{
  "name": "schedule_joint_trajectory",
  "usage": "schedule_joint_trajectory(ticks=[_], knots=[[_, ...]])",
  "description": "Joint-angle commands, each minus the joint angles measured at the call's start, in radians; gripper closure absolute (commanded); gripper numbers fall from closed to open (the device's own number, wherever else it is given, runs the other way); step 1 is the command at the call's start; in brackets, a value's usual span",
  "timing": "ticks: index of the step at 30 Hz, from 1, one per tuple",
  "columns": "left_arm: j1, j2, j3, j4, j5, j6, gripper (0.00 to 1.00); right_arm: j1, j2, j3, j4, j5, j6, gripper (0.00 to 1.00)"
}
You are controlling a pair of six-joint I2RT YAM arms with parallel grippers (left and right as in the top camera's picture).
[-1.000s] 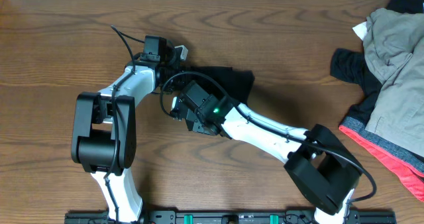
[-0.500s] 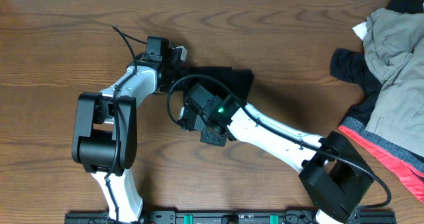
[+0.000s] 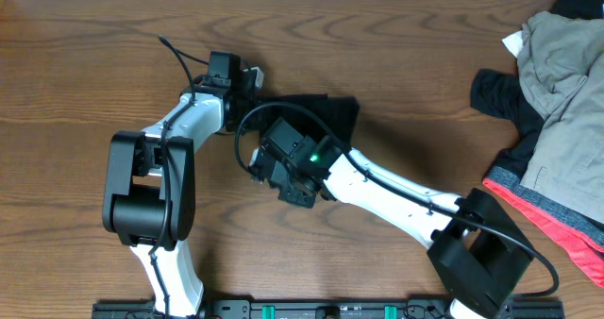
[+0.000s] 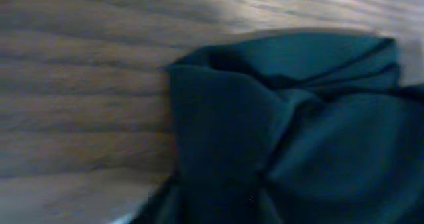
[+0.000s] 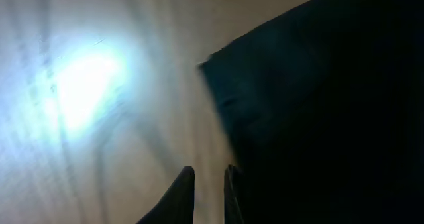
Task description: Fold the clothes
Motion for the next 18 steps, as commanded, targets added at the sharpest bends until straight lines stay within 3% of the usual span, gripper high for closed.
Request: schedule_joint_trajectory(ticks=[1, 4, 9, 13, 15, 18], knots=[[0.006, 0.021, -0.002, -0.037, -0.058, -0.002, 0.41, 0.006, -0.084, 0.045, 0.037, 0.127, 0.054, 0.84], [0.006, 0.015, -0.002, -0.064, -0.058, -0.002, 0.25, -0.019, -0.114, 0.046, 0.082, 0.277, 0.123, 0.90], [0.022, -0.057, -0.002, -0.105, -0.058, -0.002, 0.23, -0.111, -0.116, 0.045, 0.068, 0.294, 0.323, 0.99], [0.035, -0.159, -0.002, -0.132, -0.057, -0.003, 0.23, -0.206, -0.116, 0.045, 0.042, 0.273, 0.526, 0.99], [0.033, -0.206, -0.002, -0.150, -0.039, -0.003, 0.30, -0.264, -0.116, 0.045, 0.051, 0.180, 0.565, 0.98], [0.026, -0.243, -0.002, -0.172, 0.080, -0.002, 0.61, -0.358, -0.113, 0.045, 0.096, -0.071, 0.638, 0.98]])
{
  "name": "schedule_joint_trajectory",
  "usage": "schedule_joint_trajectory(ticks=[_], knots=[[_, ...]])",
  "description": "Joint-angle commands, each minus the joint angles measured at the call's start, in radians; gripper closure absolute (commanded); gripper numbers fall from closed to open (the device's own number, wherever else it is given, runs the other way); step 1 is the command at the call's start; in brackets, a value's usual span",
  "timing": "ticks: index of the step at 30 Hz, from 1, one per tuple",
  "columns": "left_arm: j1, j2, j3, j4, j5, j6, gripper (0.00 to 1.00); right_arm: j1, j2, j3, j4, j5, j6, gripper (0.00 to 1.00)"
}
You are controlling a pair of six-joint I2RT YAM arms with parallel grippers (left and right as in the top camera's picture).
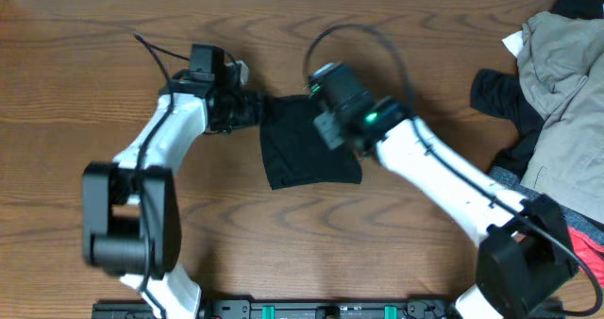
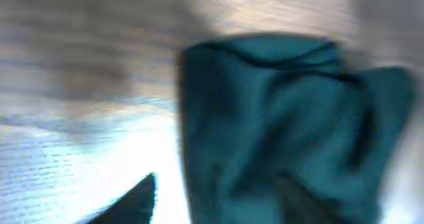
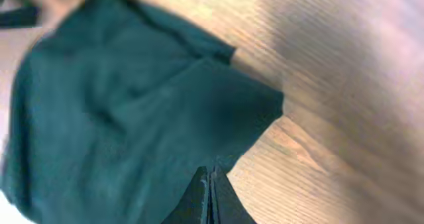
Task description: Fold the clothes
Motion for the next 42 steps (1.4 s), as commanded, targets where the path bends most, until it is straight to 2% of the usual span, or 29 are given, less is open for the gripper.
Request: schedule_joint_trajectory(ticks=[1, 4, 7, 13, 17, 23, 29, 33, 41, 42], knots=[[-0.007, -0.056, -0.002, -0.019, 0.165, 0.017, 0.64, -0.095, 0.003, 0.008, 0.042, -0.320, 0.183, 0.98], [-0.008, -0.055, -0.002, -0.021, 0.345, 0.072, 0.69, -0.177, 0.026, 0.008, 0.115, -0.656, 0.206, 0.98], [-0.009, -0.050, -0.010, -0.021, 0.439, 0.122, 0.71, -0.224, 0.068, 0.008, 0.158, -0.856, 0.219, 0.96], [-0.017, -0.029, -0.055, -0.016, 0.474, 0.167, 0.71, -0.243, 0.177, 0.008, 0.176, -0.962, 0.219, 0.96], [-0.038, 0.008, -0.066, -0.013, 0.474, 0.167, 0.71, -0.242, 0.273, 0.008, 0.261, -1.103, 0.233, 0.95], [-0.076, 0.099, -0.066, -0.079, 0.474, 0.156, 0.71, -0.251, 0.392, 0.008, 0.359, -1.113, 0.268, 0.95], [-0.101, 0.201, -0.066, -0.238, 0.474, 0.155, 0.71, -0.277, 0.447, 0.008, 0.357, -1.109, 0.267, 0.96], [-0.101, 0.252, -0.067, -0.317, 0.474, 0.155, 0.71, -0.289, 0.451, 0.008, 0.337, -1.041, 0.277, 0.96], [-0.101, 0.282, -0.108, -0.331, 0.410, 0.151, 0.70, -0.291, 0.451, 0.008, 0.331, -0.974, 0.307, 0.92], [-0.100, 0.282, -0.109, -0.334, 0.410, 0.151, 0.67, -0.291, 0.451, 0.008, 0.328, -0.965, 0.307, 0.91]])
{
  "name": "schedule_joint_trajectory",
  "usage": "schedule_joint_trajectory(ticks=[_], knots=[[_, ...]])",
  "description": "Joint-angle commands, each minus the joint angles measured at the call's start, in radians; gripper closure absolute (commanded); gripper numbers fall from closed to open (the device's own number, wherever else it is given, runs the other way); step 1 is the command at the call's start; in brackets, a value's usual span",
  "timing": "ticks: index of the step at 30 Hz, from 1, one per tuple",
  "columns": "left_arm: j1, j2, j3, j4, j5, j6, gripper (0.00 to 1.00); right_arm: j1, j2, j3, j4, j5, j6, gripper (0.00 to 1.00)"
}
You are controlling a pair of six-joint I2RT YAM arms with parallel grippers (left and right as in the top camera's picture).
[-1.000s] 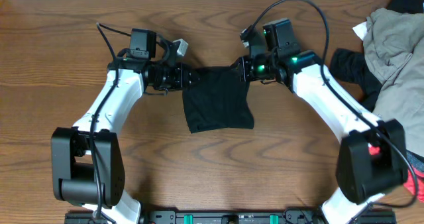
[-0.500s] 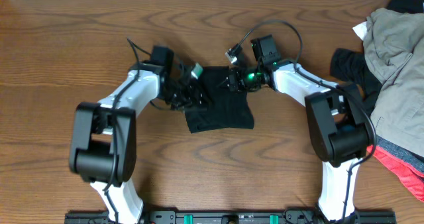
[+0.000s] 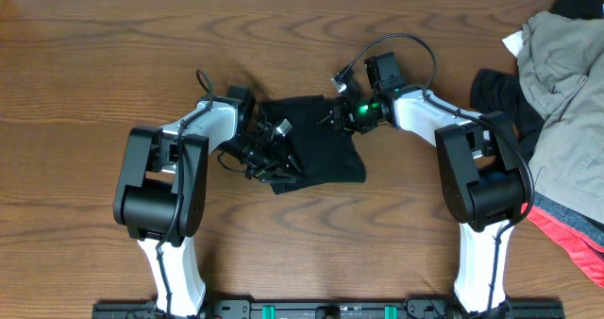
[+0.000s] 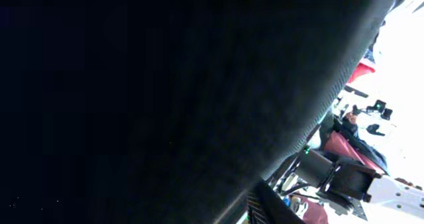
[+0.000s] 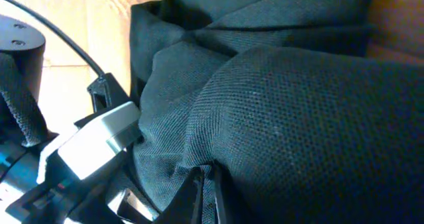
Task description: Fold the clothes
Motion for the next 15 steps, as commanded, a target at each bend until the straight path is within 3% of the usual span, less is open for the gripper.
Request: schedule_joint_trajectory(ticks=[1, 7, 15], knots=[[-0.002, 0.049, -0.049, -0.031, -0.076, -0.018, 0.65, -0.010, 0.014, 0.008, -0.013, 0.073, 0.011, 0.89], [0.001, 0.049, -0.048, -0.109, -0.142, -0.018, 0.54, -0.023, 0.014, 0.008, -0.093, 0.303, 0.003, 0.81], [0.067, 0.049, -0.048, -0.153, -0.216, -0.017, 0.48, -0.077, 0.014, 0.008, -0.108, 0.258, -0.040, 0.64]])
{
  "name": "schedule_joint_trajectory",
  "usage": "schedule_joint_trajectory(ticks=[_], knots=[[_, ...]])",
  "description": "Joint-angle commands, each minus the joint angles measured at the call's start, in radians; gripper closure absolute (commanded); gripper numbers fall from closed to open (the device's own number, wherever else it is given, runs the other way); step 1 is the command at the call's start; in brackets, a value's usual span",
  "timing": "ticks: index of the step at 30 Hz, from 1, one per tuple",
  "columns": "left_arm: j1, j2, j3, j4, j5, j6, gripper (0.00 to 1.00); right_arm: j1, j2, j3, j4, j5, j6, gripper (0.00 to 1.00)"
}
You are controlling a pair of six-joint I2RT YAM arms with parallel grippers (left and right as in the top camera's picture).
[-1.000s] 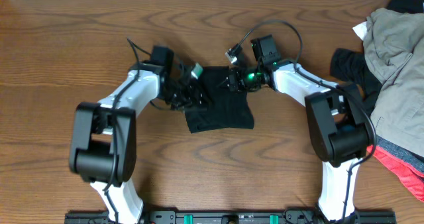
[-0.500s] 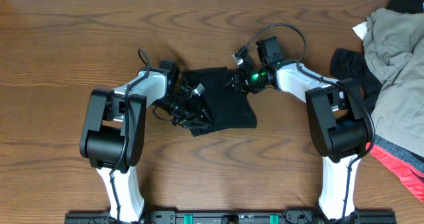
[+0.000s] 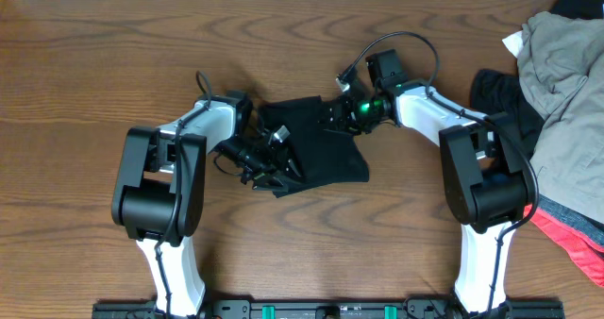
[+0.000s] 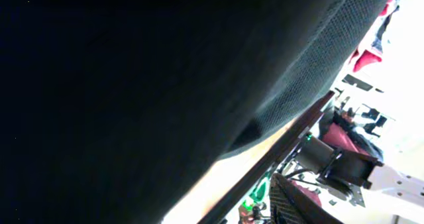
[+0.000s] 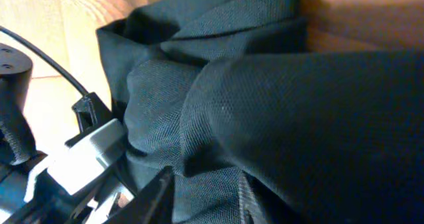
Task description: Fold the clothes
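A dark teal-black garment lies bunched in a rough square at the table's middle. My left gripper is tucked in at its lower left edge. In the left wrist view the cloth covers nearly everything, and one finger shows far to the right. My right gripper rests at the garment's upper right edge. In the right wrist view that gripper stands open, and folds of the cloth lie between its spread fingers.
A heap of other clothes fills the right edge: a grey-khaki piece, a black one and a red one. The brown wooden table stretches to the left and along the front.
My right gripper's fingers, which were pinched together on the cloth, now stand apart. The left wrist view shows its finger further out and a bright gap under the cloth. The garment has hardly shifted.
At first both grippers were by a bunched garment left of centre, the right arm reaching across it. Then the cloth lay spread wider, the right gripper at its top. Later both grippers were low at its opposite edges, and now the right one has let go.
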Motion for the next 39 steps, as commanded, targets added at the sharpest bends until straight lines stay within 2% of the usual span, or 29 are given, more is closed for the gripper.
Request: schedule_joint_trajectory(ticks=[1, 5, 9, 13, 16, 18, 22, 25, 33, 39], knots=[[0.058, 0.049, -0.052, -0.042, -0.201, -0.059, 0.48, -0.069, 0.025, -0.016, -0.012, 0.158, -0.053, 0.63], [0.098, 0.040, -0.049, -0.061, -0.204, -0.038, 0.48, -0.087, 0.010, -0.016, 0.001, 0.077, -0.111, 0.55], [0.128, -0.018, -0.044, -0.090, -0.204, 0.006, 0.48, -0.110, -0.055, -0.014, 0.003, 0.078, -0.180, 0.51], [0.145, -0.150, -0.037, -0.092, -0.204, 0.014, 0.48, -0.135, -0.163, -0.013, 0.000, 0.079, -0.237, 0.50], [0.148, -0.265, -0.018, -0.066, -0.204, 0.013, 0.47, -0.143, -0.256, -0.013, -0.014, 0.079, -0.263, 0.44], [0.148, -0.349, -0.014, 0.002, -0.204, 0.003, 0.48, -0.142, -0.310, -0.013, -0.029, 0.078, -0.269, 0.39], [0.147, -0.462, -0.014, 0.217, -0.204, -0.084, 0.47, -0.113, -0.382, -0.013, -0.086, 0.079, -0.319, 0.38], [0.145, -0.483, -0.014, 0.400, -0.204, -0.146, 0.48, -0.080, -0.394, -0.013, -0.143, 0.090, -0.325, 0.38], [0.097, -0.365, -0.014, 0.656, -0.208, -0.164, 0.48, 0.045, -0.374, -0.030, -0.319, 0.299, -0.357, 0.38], [0.061, -0.231, -0.014, 0.777, -0.192, -0.164, 0.48, 0.149, -0.352, -0.050, -0.343, 0.314, -0.382, 0.39]])
